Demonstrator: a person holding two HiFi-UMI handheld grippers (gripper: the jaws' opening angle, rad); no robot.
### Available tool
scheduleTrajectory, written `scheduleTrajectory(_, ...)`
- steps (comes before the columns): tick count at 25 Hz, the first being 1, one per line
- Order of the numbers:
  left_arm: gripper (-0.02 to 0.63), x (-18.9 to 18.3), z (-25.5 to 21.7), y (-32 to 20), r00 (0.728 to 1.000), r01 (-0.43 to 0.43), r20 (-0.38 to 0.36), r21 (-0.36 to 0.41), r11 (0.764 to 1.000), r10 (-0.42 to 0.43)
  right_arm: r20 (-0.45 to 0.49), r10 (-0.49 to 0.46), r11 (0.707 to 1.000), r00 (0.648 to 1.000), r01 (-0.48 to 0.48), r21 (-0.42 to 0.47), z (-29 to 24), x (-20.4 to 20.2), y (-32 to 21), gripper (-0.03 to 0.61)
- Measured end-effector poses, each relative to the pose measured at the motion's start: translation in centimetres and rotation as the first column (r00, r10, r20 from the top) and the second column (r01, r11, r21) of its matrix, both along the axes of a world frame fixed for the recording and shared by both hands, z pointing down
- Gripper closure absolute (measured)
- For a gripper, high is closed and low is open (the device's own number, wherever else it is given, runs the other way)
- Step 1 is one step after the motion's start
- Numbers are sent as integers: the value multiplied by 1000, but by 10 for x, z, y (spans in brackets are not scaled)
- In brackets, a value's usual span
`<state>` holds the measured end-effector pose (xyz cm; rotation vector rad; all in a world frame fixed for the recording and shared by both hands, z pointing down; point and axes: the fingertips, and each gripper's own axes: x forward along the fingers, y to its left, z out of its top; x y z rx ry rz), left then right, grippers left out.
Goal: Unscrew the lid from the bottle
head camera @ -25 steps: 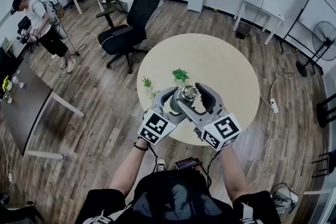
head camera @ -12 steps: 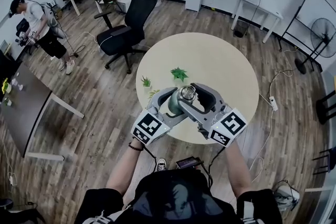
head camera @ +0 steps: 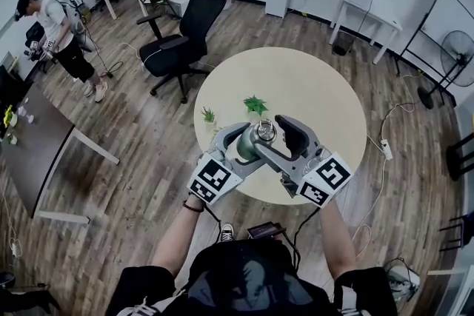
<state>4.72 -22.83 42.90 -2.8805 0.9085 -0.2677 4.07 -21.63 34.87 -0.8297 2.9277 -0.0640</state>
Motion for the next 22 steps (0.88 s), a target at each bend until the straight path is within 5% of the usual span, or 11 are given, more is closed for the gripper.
scheduleTrajectory(5,242,-1,12,-21,953,297,47,33,954,-299,-47,254,960,966,-258,-110,29,1,-25,269)
scheduleTrajectory(8,242,0,14,-22,925,373,48,56,926,-376,-34,301,941,953,-303,-151,34,4,-30,321)
scheduleTrajectory(10,243,3,13,-18,948,313,47,48,948,-315,-34,257,957,966,-260,-129,32,5,-25,322)
scheduleTrajectory(13,242,6,3,0,998,63,13,12,998,-63,-34,35,998,999,-37,-60,17,0,-7,322)
scheduleTrajectory(17,242,2,-10,27,968,-247,-39,-8,969,246,7,-244,970,970,244,-14,-8,3,14,322)
scheduleTrajectory(22,242,-9,-16,14,978,-195,-81,2,981,195,-15,-226,974,974,226,0,-19,6,7,322)
